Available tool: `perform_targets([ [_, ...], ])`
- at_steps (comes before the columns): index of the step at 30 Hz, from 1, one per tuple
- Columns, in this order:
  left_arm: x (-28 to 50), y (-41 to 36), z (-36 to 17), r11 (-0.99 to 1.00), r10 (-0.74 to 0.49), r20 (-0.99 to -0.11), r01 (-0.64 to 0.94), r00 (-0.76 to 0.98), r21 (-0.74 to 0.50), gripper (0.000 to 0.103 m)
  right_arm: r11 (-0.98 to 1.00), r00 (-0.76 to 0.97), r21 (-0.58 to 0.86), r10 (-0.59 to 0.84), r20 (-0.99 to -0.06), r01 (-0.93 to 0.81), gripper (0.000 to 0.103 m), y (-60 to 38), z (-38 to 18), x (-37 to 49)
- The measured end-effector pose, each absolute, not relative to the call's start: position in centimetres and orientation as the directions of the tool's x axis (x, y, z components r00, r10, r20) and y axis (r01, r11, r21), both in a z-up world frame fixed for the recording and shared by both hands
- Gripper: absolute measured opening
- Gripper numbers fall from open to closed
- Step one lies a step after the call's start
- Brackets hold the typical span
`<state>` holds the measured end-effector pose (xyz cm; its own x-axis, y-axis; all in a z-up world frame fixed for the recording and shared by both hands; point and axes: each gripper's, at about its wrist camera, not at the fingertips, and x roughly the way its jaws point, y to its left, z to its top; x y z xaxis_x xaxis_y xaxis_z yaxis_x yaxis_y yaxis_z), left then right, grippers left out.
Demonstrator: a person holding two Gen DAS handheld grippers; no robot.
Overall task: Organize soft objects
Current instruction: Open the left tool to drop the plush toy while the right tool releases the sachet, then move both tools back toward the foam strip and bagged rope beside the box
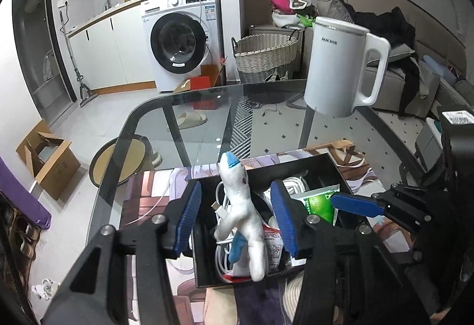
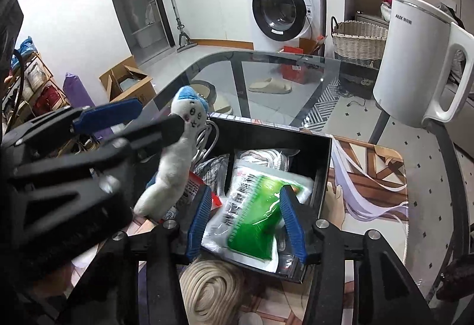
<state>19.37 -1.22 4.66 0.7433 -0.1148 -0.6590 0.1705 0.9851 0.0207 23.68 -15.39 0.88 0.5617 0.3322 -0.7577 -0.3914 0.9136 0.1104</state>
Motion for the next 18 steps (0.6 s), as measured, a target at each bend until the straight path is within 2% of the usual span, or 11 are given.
perform_targets([
  [10,16.5,-0.7,5.4,0.97,-0.168,-0.662,0.242,0.73,0.021,0.049,0.892,0.556,0.119,0.371,-0.744,-0.436,0.051,-16.6,2.4,20.9],
  [18,12.9,-2.1,4.3,0.934,-0.199,-0.692,0.348,0.693,0.08,0.05,0.87,0.512,0.125,0.39,-0.765,-0.477,0.053,-17.7,2.0,18.4],
])
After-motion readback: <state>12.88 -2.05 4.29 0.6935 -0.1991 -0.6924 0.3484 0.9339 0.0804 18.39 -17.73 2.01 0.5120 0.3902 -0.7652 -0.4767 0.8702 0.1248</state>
